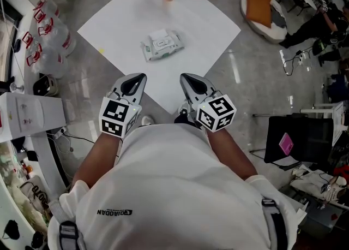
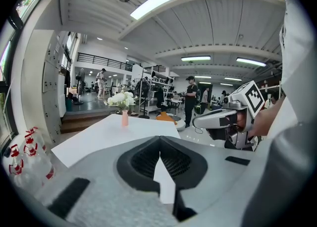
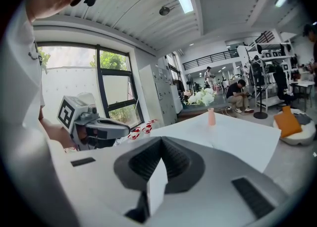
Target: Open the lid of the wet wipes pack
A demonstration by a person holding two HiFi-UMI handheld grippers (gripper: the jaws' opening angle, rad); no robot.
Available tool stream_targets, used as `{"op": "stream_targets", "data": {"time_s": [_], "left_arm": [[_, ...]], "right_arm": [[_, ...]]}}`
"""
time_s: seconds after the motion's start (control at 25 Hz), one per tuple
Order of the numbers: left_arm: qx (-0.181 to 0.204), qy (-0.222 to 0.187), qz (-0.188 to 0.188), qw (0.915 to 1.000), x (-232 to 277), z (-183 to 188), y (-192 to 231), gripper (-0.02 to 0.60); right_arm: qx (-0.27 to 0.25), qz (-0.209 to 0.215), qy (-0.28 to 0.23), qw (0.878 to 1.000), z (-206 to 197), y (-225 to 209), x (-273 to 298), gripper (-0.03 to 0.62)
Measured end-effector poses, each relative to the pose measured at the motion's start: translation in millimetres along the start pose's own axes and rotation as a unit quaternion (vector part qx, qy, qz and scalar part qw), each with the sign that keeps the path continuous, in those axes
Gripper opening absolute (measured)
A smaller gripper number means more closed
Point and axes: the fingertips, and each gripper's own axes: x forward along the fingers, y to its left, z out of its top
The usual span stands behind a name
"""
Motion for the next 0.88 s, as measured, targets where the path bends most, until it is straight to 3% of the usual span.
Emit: {"op": "stream_targets", "data": {"time_s": [0.88], "left_arm": [[0.007,-0.002,0.0,1.0,-2.1,5.8,-7.7,0.009]], "right_arm": [[0.001,0.009,0.007,1.0,-4.6,0.5,-1.7,0.005]]}}
